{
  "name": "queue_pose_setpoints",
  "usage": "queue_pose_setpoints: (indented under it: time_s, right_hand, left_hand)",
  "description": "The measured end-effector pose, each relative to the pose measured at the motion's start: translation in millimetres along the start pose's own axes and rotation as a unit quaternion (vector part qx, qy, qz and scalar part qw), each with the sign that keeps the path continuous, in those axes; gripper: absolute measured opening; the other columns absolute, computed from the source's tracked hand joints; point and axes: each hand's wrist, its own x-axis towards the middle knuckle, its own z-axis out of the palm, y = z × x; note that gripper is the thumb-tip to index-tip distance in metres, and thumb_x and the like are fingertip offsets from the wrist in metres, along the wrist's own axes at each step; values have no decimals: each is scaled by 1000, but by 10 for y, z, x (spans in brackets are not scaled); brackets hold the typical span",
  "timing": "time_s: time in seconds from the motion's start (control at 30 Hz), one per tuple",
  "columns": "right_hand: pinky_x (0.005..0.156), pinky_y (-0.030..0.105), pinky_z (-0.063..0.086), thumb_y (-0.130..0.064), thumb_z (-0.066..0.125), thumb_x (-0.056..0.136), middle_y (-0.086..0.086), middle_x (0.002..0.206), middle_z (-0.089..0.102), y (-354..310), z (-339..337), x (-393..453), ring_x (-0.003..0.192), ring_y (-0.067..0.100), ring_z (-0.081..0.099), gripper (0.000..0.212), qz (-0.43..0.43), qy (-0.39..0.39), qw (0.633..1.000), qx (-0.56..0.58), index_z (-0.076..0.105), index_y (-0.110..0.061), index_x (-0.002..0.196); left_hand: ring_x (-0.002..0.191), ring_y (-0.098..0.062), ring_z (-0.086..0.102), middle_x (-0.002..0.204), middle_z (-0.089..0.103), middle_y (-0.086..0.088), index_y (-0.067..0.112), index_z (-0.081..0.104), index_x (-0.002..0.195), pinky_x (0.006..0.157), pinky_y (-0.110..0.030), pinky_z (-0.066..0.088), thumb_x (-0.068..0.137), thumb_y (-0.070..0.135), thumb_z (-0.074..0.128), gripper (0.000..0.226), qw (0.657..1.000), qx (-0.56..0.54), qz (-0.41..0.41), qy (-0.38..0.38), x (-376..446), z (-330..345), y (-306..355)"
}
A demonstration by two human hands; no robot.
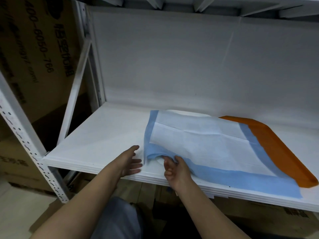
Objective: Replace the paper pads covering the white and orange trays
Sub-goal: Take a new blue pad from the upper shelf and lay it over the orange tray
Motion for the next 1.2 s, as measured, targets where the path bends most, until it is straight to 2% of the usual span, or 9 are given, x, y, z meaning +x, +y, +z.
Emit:
queue_pose_setpoints:
  time_s: [0.13, 0.37, 0.47, 0.57, 0.67, 0.73, 0.83, 1.0, 1.2]
  right_hand:
    - [30, 13, 24, -25, 44, 98, 9, 78, 71, 89, -45, -43, 40, 10, 59, 33, 3, 16, 998, -67, 48, -4, 124]
    - [34, 14, 19, -35, 40, 98, 7, 79, 75, 139, -202, -131, 42, 9, 54, 29, 58, 4, 949, -311, 54, -9, 95]
    - [35, 15, 20, -44, 43, 96, 4, 75, 73, 36, -165, -274, 39, 5, 41, 37, 87, -107, 835, -532, 60, -13, 85]
    - [51, 21, 42, -35, 51, 94, -6, 59, 67, 33, -26, -339, 47, 3, 53, 29, -117, -124, 712, -681, 61, -12, 79]
    - [72, 27, 40, -40, 57, 88, -6, 94, 65, 45, 96, -283, 89, 12, 58, 23, -397, 6, 512, -762, 56, -21, 101]
    - [88, 28, 37, -47, 62, 83, -3, 127, 52, 62, 116, -155, 115, 16, 47, 56, -422, -5, 464, -779, 44, -22, 130]
    - [105, 32, 30, -49, 64, 82, -2, 148, 34, 114, 202, 32, 134, 18, 34, 81, -390, -23, 477, -787, 24, -20, 148]
    - [74, 29, 45, -30, 45, 98, 5, 111, 66, 16, 385, 157, 99, 23, 61, 26, -430, 84, 554, -708, 59, -17, 116]
    - [64, 30, 38, -33, 41, 99, 6, 77, 59, -161, 405, 100, 82, 31, 62, 34, -428, 121, 702, -556, 44, -15, 71]
  left_hand:
    - [99, -32, 65, 111, 64, -19, 10, 50, 110, 84, -40, 53, 89, 52, 52, 47, 996, -37, -41, -69, 4, 122, -71]
    - [70, -27, 55, 87, 58, -19, 3, 53, 77, 66, -31, 51, 89, 10, 61, 16, 986, 105, 70, 106, 63, 4, -61]
    - [67, -23, 50, 87, 56, -16, 6, 50, 76, 59, -26, 43, 88, 13, 62, 19, 978, 160, 85, 100, 6, -2, 40]
    - [64, -19, 49, 85, 55, -14, 8, 47, 76, 57, -24, 37, 89, 17, 62, 21, 974, 179, 110, 90, -31, 39, 124]
    - [61, -17, 49, 76, 52, -9, 9, 48, 75, 52, -23, 41, 89, 14, 58, 18, 975, 171, 110, 86, -107, 116, 186]
    - [49, -16, 40, 65, 44, -6, 10, 45, 70, 43, -19, 34, 89, 12, 57, 22, 973, 177, 127, 77, -145, 158, 219]
    - [50, -11, 42, 68, 48, -4, 12, 47, 79, 42, -17, 33, 89, 15, 60, 17, 972, 147, 176, 56, -167, 205, 251]
    - [87, -20, 63, 109, 61, -9, 15, 39, 111, 72, -29, 45, 94, 26, 52, 24, 948, 71, 288, 113, -114, 181, 131]
    - [135, -31, 34, 150, 21, -13, 18, -7, 151, 107, -42, 35, 72, 41, 78, 118, 875, 417, 215, 119, 123, 90, -227]
